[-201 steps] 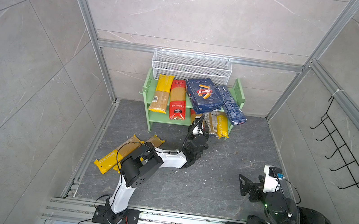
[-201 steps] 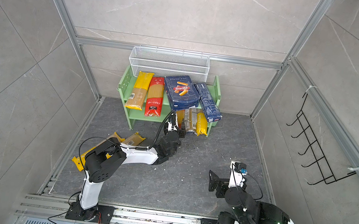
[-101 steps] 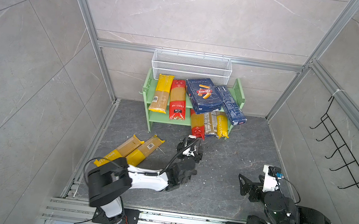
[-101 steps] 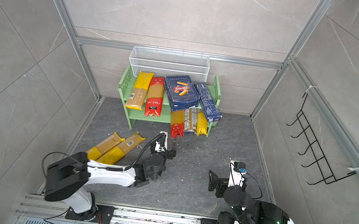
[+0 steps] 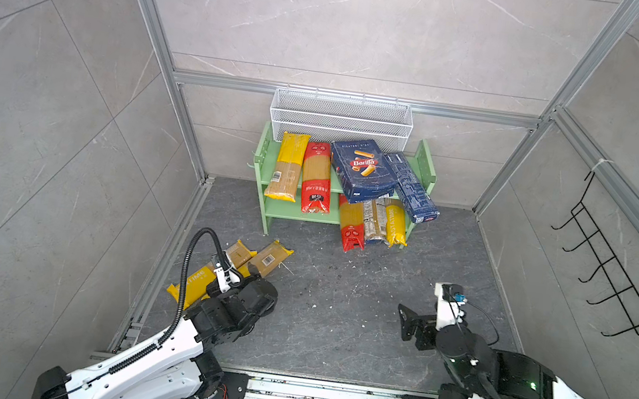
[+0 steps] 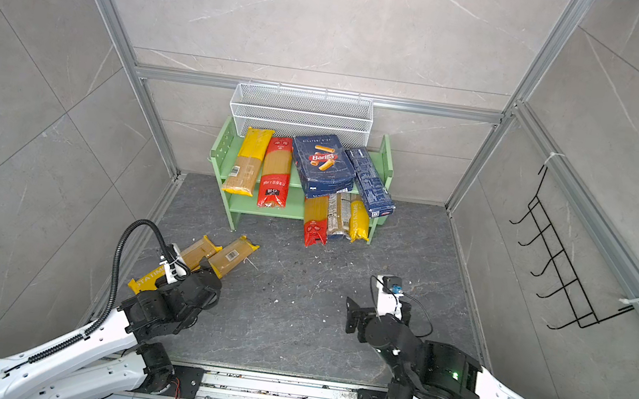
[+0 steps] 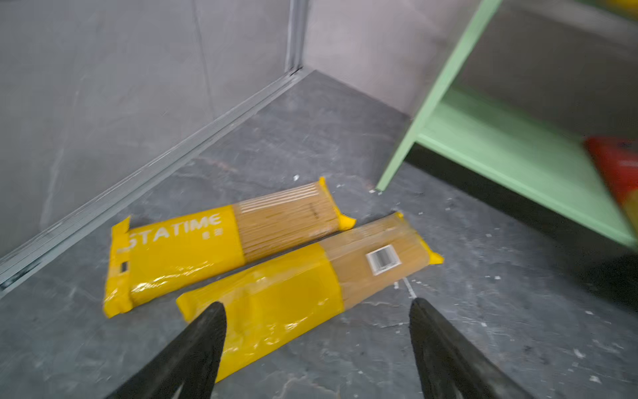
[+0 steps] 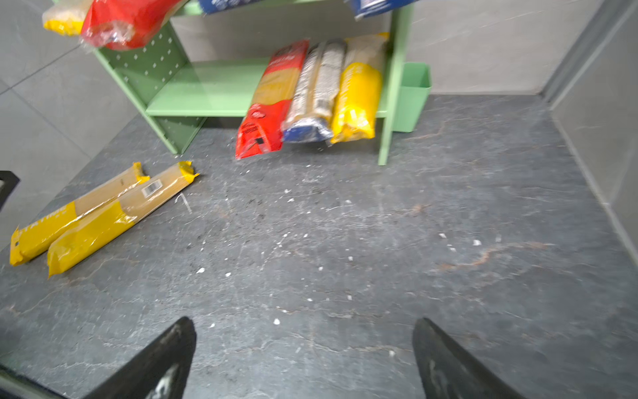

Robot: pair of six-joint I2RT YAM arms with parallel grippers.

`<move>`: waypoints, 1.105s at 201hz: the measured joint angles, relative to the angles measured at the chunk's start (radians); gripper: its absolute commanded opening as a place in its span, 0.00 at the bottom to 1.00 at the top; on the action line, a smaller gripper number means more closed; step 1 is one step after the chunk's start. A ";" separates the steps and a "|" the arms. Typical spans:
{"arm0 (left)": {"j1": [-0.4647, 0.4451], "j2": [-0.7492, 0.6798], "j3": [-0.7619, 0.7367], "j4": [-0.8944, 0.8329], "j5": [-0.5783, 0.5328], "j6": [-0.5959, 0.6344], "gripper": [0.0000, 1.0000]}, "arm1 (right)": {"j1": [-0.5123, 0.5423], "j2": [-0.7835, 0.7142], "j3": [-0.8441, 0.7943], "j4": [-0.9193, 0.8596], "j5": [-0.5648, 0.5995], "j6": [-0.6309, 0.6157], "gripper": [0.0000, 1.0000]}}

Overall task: Place and organize the pasta boxes and bags onto the shelf
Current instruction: 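Open the left gripper and withdraw it toward the yellow PASTATIME bags, then lower the left gripper onto the end of the barcoded yellow bag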

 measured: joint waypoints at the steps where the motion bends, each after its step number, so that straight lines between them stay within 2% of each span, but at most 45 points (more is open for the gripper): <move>1: 0.005 0.001 0.000 -0.002 0.003 0.000 0.86 | 0.000 0.006 -0.001 0.006 -0.004 0.000 1.00; 25: 0.158 0.038 -0.030 -0.004 0.129 0.008 0.88 | 0.000 0.081 -0.018 0.093 -0.061 -0.011 1.00; 57: 0.395 0.101 -0.116 0.099 0.315 0.061 0.89 | 0.000 0.116 -0.038 0.166 -0.113 -0.018 1.00; 81: 0.510 0.190 -0.143 0.188 0.408 0.098 0.89 | 0.000 0.111 -0.043 0.193 -0.124 -0.019 1.00; 155: 0.541 0.318 -0.145 0.367 0.486 0.142 0.88 | 0.000 0.043 -0.068 0.198 -0.119 -0.022 1.00; 205: 0.542 0.370 -0.173 0.441 0.516 0.156 0.69 | 0.000 0.052 -0.077 0.199 -0.119 -0.022 1.00; 222: 0.512 0.372 -0.180 0.463 0.514 0.154 0.65 | 0.000 0.061 -0.079 0.203 -0.120 -0.022 1.00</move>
